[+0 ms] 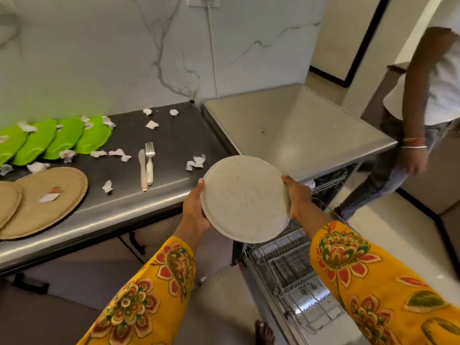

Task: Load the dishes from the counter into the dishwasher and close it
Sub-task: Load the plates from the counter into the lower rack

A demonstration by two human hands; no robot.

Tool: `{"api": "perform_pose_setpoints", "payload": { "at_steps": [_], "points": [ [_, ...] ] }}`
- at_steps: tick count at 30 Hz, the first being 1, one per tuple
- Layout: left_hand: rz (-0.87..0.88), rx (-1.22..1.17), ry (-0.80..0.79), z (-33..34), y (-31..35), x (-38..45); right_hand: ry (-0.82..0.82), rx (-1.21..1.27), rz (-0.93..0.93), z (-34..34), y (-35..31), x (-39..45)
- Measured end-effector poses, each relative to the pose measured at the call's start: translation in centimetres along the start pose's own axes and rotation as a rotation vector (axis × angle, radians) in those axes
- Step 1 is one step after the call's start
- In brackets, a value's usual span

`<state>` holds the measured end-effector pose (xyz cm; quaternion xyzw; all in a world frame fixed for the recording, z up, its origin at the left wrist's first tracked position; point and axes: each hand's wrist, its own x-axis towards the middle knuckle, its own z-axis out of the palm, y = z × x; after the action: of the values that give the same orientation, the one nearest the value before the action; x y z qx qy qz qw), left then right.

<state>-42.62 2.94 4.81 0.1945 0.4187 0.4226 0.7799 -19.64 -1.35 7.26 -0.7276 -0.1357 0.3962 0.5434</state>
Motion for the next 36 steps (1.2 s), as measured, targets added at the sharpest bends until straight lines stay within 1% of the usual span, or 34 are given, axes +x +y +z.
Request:
{"api": "perform_pose_setpoints", "payload": {
  "at_steps": [3,8,12,15,17,21,23,27,32,36],
  "points": [
    [-0.105,0.067,-0.092,1.8,-2.4,0.5,0.037,-0.031,0.014,-3.4,0.9,1.4],
    [-0.237,0.247,-0.09,4.7,-6.4,0.8,0.112,-0.14,0.053,-9.1,2.6,4.1],
    [-0.349,0.294,-0.106,6.6,-9.6,1.4,0.159,-0.358,0.066,-13.2,4.5,5.9],
    [-0.412,0.308,-0.109,8.0,-12.1,2.2,0.103,-0.511,0.14,-15.8,6.6,7.9],
    [-0.435,0.312,-0.091,9.1,-13.6,2.9,0.059,-0.625,0.157,-17.1,7.9,9.0],
    [-0.449,0.342,0.02,11.0,-16.5,4.6,0.017,-0.748,0.167,-18.6,10.1,10.5],
    [-0.463,0.346,0.083,11.7,-18.0,5.7,-0.035,-0.777,0.219,-19.2,10.9,11.4],
    [-0.486,0.353,0.175,13.4,-20.6,8.0,-0.06,-0.792,0.277,-21.0,12.7,13.6],
    [-0.497,0.362,0.184,16.4,-23.4,10.7,-0.08,-0.733,0.315,-23.1,14.1,16.4],
    [-0.503,0.359,0.217,18.3,-25.3,13.5,-0.163,-0.728,0.308,-23.8,15.0,18.7]
  ]
}}
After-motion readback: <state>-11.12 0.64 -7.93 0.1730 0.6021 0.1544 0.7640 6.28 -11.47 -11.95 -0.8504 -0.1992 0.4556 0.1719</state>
